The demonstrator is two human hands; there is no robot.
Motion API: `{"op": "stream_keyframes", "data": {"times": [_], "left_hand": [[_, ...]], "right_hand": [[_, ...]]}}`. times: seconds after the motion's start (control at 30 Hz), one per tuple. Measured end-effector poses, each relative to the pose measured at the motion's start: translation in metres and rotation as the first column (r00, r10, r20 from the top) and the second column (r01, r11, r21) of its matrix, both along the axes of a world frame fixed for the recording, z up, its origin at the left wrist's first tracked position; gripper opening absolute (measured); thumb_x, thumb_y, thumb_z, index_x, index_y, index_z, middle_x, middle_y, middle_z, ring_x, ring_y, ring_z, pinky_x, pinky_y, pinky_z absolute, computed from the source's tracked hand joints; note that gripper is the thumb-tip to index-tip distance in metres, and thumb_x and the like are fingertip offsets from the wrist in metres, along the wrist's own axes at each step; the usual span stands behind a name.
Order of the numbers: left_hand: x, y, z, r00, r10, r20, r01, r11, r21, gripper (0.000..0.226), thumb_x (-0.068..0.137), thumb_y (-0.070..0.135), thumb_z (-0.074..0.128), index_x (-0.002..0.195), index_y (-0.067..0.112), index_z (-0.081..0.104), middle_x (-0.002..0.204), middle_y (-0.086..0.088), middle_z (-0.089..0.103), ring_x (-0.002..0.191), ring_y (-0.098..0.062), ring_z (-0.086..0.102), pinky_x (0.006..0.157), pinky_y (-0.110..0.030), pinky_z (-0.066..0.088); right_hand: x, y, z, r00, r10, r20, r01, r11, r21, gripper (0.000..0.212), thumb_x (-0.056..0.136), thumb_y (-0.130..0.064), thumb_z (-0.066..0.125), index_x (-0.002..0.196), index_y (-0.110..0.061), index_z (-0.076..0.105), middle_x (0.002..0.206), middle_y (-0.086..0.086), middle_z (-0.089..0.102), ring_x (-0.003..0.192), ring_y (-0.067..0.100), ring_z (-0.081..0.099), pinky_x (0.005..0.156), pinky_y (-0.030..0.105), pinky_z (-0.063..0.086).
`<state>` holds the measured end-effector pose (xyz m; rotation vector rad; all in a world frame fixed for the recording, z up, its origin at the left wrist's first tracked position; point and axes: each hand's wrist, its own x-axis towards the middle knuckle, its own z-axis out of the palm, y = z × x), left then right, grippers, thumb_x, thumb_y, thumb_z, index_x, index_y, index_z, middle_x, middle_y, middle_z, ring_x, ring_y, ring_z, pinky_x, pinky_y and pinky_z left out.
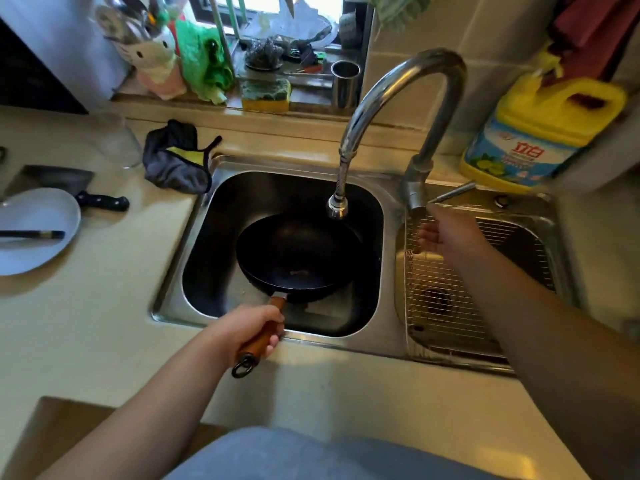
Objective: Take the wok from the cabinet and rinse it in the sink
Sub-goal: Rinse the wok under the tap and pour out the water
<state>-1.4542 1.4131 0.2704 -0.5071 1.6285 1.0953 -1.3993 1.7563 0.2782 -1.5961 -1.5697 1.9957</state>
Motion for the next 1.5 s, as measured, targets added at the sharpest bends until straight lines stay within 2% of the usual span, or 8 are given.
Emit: {"op": "stream_keyframes", "data": {"times": [0.23, 0.43, 0.6, 0.8, 0.97, 1.3, 1.4, 1.5], "left_hand": [[0.015, 0.0, 0.009, 0.999, 0.036, -0.011, -0.035, 0.998, 0.047, 0.01, 0.092, 0.009, 0.055, 0.09, -0.002, 0.056, 0.054, -0.007, 0.059, 0.039, -0.012, 0.053, 0.033, -0.02, 0.044], [0.018, 0.002, 0.009, 0.998, 0.05, 0.023, -0.051, 0.998, 0.023, 0.017, 0.092, 0.015, 0.057, 0.086, -0.001, 0.06, 0.052, -0.007, 0.056, 0.038, -0.012, 0.052, 0.034, -0.02, 0.045], [0.021, 0.006, 0.012, 0.993, 0.105, 0.049, -0.107, 0.993, 0.054, 0.016, 0.09, 0.015, 0.059, 0.09, -0.001, 0.061, 0.065, -0.008, 0.061, 0.043, -0.012, 0.055, 0.035, -0.02, 0.046], [0.027, 0.012, 0.016, 0.992, 0.125, 0.032, -0.126, 0.99, 0.066, 0.018, 0.091, 0.015, 0.059, 0.096, -0.002, 0.061, 0.07, -0.009, 0.062, 0.045, -0.012, 0.057, 0.037, -0.02, 0.047], [0.029, 0.013, 0.018, 0.992, 0.124, 0.025, -0.126, 0.989, 0.072, 0.019, 0.091, 0.015, 0.059, 0.098, -0.003, 0.061, 0.068, -0.009, 0.061, 0.046, -0.012, 0.056, 0.037, -0.02, 0.048], [0.027, 0.01, 0.016, 0.991, 0.127, 0.037, -0.13, 0.988, 0.084, 0.021, 0.09, 0.015, 0.06, 0.102, -0.003, 0.06, 0.073, -0.009, 0.063, 0.047, -0.011, 0.058, 0.038, -0.021, 0.049], [0.027, 0.009, 0.016, 0.99, 0.135, 0.034, -0.137, 0.986, 0.091, 0.024, 0.09, 0.014, 0.06, 0.107, -0.003, 0.06, 0.078, -0.01, 0.064, 0.048, -0.012, 0.059, 0.039, -0.021, 0.05], [0.027, 0.004, 0.016, 0.989, 0.141, 0.047, -0.146, 0.983, 0.112, 0.024, 0.091, 0.014, 0.06, 0.108, -0.004, 0.06, 0.077, -0.01, 0.063, 0.05, -0.012, 0.059, 0.04, -0.021, 0.05]], "right_hand": [[-0.023, 0.035, 0.003, 0.984, -0.163, -0.07, 0.169, 0.981, 0.093, 0.013, 0.095, -0.03, 0.062, 0.095, -0.017, 0.062, 0.08, 0.002, 0.066, 0.067, 0.01, 0.065, 0.061, 0.026, 0.057], [-0.024, 0.043, -0.001, 0.988, -0.15, -0.038, 0.154, 0.972, 0.176, 0.011, 0.094, -0.019, 0.061, 0.1, -0.01, 0.062, 0.076, 0.005, 0.069, 0.064, 0.012, 0.068, 0.065, 0.03, 0.06], [-0.024, 0.044, -0.001, 0.988, -0.149, -0.042, 0.154, 0.971, 0.181, 0.015, 0.096, -0.017, 0.059, 0.081, -0.015, 0.056, 0.074, 0.006, 0.067, 0.06, 0.012, 0.067, 0.064, 0.029, 0.061], [-0.021, 0.043, -0.009, 0.984, -0.164, -0.062, 0.173, 0.97, 0.171, 0.004, 0.095, -0.013, 0.06, 0.094, -0.01, 0.059, 0.074, 0.006, 0.068, 0.053, 0.009, 0.066, 0.057, 0.026, 0.059], [-0.02, 0.041, -0.016, 0.982, -0.176, -0.072, 0.186, 0.968, 0.168, 0.014, 0.095, -0.016, 0.062, 0.082, -0.017, 0.056, 0.071, 0.004, 0.069, 0.044, 0.005, 0.067, 0.056, 0.024, 0.059], [-0.018, 0.033, -0.015, 0.981, -0.181, -0.074, 0.189, 0.972, 0.138, 0.011, 0.095, -0.018, 0.061, 0.103, -0.011, 0.059, 0.075, 0.004, 0.07, 0.054, 0.008, 0.07, 0.057, 0.025, 0.059], [-0.012, 0.006, -0.009, 0.995, -0.102, -0.024, 0.103, 0.994, 0.047, 0.016, 0.096, -0.024, 0.06, 0.104, -0.01, 0.061, 0.081, 0.006, 0.069, 0.068, 0.013, 0.069, 0.066, 0.028, 0.061], [0.004, -0.049, -0.008, 0.985, 0.134, 0.106, -0.138, 0.99, 0.027, 0.015, 0.098, -0.024, 0.058, 0.099, -0.01, 0.063, 0.086, 0.01, 0.068, 0.071, 0.017, 0.069, 0.071, 0.031, 0.06]]}}
